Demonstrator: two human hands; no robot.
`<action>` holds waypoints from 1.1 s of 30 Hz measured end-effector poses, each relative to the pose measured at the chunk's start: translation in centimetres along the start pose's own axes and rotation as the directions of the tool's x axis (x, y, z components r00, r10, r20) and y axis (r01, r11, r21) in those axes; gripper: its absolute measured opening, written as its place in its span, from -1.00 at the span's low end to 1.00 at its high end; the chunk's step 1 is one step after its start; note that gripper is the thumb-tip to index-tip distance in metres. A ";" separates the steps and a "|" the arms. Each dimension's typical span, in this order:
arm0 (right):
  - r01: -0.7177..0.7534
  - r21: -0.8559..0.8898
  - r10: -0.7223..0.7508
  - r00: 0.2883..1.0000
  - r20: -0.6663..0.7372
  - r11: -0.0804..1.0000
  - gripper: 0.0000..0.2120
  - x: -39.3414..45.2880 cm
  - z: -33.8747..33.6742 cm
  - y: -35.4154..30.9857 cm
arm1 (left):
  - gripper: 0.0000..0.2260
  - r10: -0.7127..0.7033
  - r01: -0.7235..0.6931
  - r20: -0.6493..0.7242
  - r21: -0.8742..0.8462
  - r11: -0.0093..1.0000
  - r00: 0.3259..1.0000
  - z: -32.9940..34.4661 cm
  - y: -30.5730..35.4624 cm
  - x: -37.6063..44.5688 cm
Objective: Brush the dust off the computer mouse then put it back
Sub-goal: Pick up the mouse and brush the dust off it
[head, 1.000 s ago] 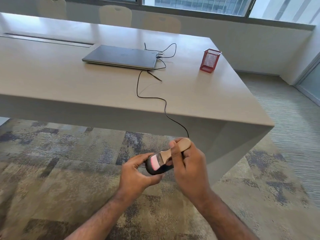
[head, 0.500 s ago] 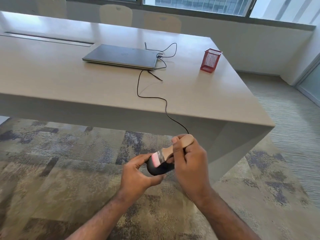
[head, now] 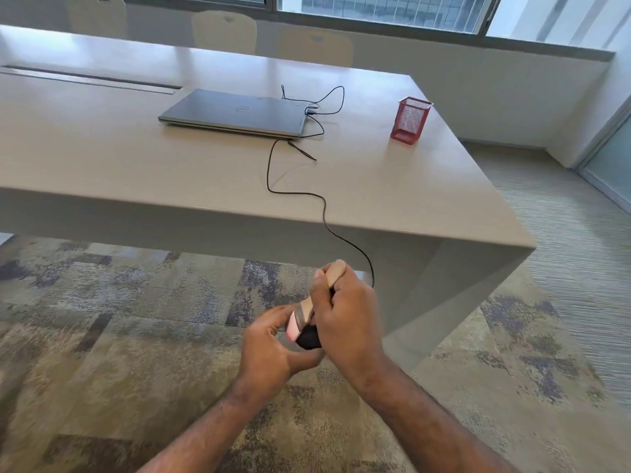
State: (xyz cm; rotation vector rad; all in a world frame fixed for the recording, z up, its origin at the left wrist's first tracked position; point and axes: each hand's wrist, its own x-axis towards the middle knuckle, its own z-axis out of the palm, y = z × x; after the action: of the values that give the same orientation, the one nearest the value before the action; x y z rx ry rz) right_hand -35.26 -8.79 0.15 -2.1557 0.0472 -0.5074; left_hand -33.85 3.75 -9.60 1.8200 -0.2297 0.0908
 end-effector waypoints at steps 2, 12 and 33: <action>-0.003 0.007 0.003 0.999 -0.043 1.000 -0.73 0.2 0.4 -0.2 | -0.50 0.000 0.000 0.004 -0.015 1.000 1.000 0.1 0.1 -0.1; 0.135 -0.028 -0.137 0.965 -0.225 0.991 -0.79 0.6 -0.5 0.0 | -0.40 0.014 -0.014 -0.005 0.009 1.000 1.000 -0.2 0.0 -0.1; -0.026 0.220 -0.093 0.852 0.516 0.975 -0.89 1.9 -4.1 -1.0 | -0.44 -0.001 0.001 0.016 -0.033 0.999 1.000 -0.5 -0.1 0.4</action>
State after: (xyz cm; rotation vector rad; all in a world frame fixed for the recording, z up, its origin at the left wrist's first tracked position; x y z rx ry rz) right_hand -35.21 -11.80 3.68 -2.0076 -0.3377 0.0739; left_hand -33.37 4.26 -9.49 1.7880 -0.2403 0.0715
